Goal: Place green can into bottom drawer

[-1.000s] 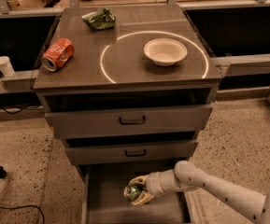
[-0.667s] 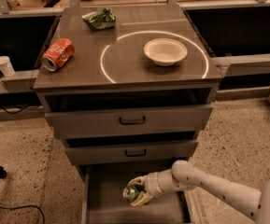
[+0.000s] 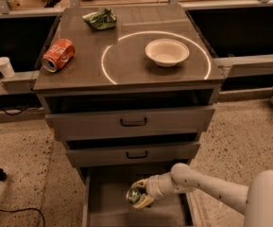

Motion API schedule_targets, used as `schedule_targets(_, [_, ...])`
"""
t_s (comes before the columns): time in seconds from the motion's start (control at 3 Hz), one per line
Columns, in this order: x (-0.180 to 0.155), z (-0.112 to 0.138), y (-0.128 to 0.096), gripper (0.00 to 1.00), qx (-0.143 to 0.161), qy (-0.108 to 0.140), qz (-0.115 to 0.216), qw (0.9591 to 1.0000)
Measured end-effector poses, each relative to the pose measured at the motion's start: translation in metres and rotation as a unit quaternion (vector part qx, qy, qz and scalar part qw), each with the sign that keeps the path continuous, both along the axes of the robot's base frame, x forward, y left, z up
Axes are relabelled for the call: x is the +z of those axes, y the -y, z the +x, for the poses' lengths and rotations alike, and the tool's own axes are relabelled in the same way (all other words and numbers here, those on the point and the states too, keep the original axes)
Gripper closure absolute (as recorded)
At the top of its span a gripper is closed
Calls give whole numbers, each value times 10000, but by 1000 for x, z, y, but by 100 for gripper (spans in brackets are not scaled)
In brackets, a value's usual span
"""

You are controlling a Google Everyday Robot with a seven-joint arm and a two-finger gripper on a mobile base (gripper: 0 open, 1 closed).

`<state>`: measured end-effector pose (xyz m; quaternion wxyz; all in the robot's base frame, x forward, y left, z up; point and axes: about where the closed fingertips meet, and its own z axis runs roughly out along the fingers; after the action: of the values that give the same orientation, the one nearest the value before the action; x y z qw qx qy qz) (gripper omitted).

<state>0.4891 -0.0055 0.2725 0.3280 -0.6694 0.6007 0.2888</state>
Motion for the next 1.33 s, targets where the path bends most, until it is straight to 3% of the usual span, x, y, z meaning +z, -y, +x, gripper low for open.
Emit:
schedule_targets(0.67, [-27,13,-2,100,-41,-186,-109,9998])
schedule_targets(1.0, [-36,17,-1,86,-81,-282,-137,9995])
schedule_targets(1.33, [-40,20,14,63,-411,-228,-127,9988])
